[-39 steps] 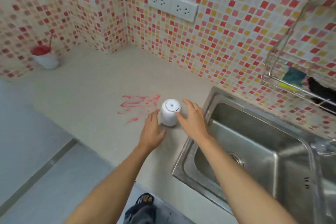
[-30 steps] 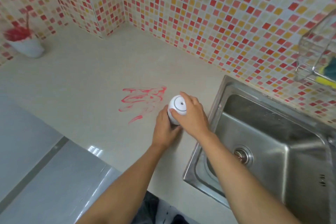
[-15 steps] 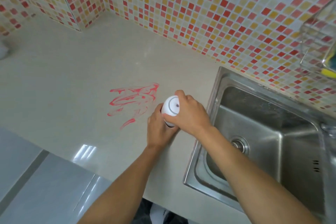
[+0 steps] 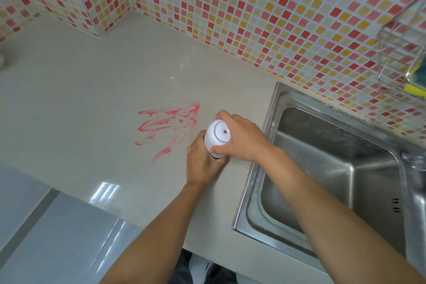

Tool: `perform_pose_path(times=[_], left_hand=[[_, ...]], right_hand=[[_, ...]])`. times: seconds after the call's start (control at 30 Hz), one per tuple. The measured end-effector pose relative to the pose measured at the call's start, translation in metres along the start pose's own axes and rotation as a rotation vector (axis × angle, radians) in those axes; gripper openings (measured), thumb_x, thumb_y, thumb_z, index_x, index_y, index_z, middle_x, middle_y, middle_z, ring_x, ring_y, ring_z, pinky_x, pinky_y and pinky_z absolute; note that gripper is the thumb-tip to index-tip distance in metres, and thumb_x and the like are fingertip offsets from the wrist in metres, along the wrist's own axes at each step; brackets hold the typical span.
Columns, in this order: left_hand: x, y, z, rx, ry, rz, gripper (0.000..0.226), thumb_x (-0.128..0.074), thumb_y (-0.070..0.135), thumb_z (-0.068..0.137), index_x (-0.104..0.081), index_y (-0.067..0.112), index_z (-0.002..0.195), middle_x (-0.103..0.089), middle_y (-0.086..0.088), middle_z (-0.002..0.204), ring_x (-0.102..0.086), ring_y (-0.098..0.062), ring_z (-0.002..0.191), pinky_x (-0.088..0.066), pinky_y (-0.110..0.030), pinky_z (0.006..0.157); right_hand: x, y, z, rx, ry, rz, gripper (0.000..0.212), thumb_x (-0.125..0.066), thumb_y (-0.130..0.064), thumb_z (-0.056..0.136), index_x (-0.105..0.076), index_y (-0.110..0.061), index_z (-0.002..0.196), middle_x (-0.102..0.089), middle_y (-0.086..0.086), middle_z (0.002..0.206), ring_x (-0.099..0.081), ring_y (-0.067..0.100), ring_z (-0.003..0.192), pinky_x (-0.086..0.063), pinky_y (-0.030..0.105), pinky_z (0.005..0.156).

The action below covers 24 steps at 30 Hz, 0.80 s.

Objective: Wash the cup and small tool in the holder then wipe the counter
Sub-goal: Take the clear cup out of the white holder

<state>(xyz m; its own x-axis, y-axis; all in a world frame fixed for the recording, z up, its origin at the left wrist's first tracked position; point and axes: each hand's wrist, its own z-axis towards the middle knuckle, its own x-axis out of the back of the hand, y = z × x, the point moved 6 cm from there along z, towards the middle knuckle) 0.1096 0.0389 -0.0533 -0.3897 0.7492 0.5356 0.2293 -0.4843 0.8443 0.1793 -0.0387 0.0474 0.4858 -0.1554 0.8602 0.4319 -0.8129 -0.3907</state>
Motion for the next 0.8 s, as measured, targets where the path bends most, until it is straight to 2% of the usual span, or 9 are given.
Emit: perform_pose_path(times=[0.2,0.37,0.5,0.6,0.7,0.8], left_hand=[[0.002,0.001,-0.001,0.010,0.008,-0.045,0.067,-0.078,0.043,0.067,-0.044,0.030,0.123,-0.058,0.007,0.112,-0.057,-0.013,0.098,-0.043,-0.027,0.088],[0.001,-0.001,-0.001,0.004,-0.006,-0.055,0.064,-0.078,0.043,0.068,-0.046,0.030,0.122,-0.058,0.011,0.111,-0.058,-0.012,0.097,-0.048,-0.037,0.090],[0.001,-0.001,-0.001,-0.008,-0.035,-0.064,0.073,-0.077,0.049,0.068,-0.044,0.025,0.127,-0.058,0.006,0.116,-0.059,-0.016,0.101,-0.048,-0.041,0.091],[0.004,0.000,-0.002,0.002,-0.025,-0.092,0.073,-0.079,0.046,0.068,-0.040,0.026,0.126,-0.061,0.005,0.116,-0.060,-0.018,0.101,-0.049,-0.041,0.091],[0.004,0.001,-0.001,0.002,-0.012,-0.097,0.073,-0.081,0.044,0.066,-0.044,0.018,0.124,-0.064,0.005,0.110,-0.061,-0.022,0.097,-0.049,-0.037,0.086],[0.005,0.000,0.000,-0.018,0.005,-0.093,0.074,-0.081,0.050,0.064,-0.045,0.020,0.121,-0.065,0.005,0.107,-0.063,-0.022,0.094,-0.052,-0.038,0.079]], right_hand=[[0.002,0.000,0.003,0.038,-0.053,0.020,0.061,-0.076,-0.041,0.064,-0.039,-0.028,0.110,-0.053,0.000,0.098,-0.051,0.023,0.086,-0.044,0.034,0.070],[0.002,-0.002,0.005,0.083,-0.130,0.022,0.062,-0.077,-0.031,0.063,-0.039,-0.032,0.112,-0.049,-0.003,0.100,-0.049,0.021,0.088,-0.047,0.035,0.072],[-0.002,-0.012,0.005,0.195,-0.240,-0.070,0.063,-0.074,-0.020,0.062,-0.040,-0.036,0.114,-0.047,-0.007,0.107,-0.049,0.020,0.094,-0.048,0.039,0.077],[0.009,-0.014,0.004,0.199,-0.243,-0.090,0.064,-0.074,-0.021,0.063,-0.039,-0.036,0.115,-0.047,-0.007,0.108,-0.049,0.021,0.095,-0.049,0.041,0.078],[0.024,-0.011,0.001,0.174,-0.225,-0.072,0.068,-0.076,-0.024,0.062,-0.039,-0.036,0.118,-0.048,-0.008,0.108,-0.049,0.019,0.095,-0.049,0.039,0.078],[0.035,-0.010,-0.005,0.175,-0.192,-0.070,0.068,-0.074,-0.029,0.060,-0.039,-0.039,0.117,-0.051,-0.010,0.107,-0.043,0.018,0.103,-0.047,0.038,0.081]])
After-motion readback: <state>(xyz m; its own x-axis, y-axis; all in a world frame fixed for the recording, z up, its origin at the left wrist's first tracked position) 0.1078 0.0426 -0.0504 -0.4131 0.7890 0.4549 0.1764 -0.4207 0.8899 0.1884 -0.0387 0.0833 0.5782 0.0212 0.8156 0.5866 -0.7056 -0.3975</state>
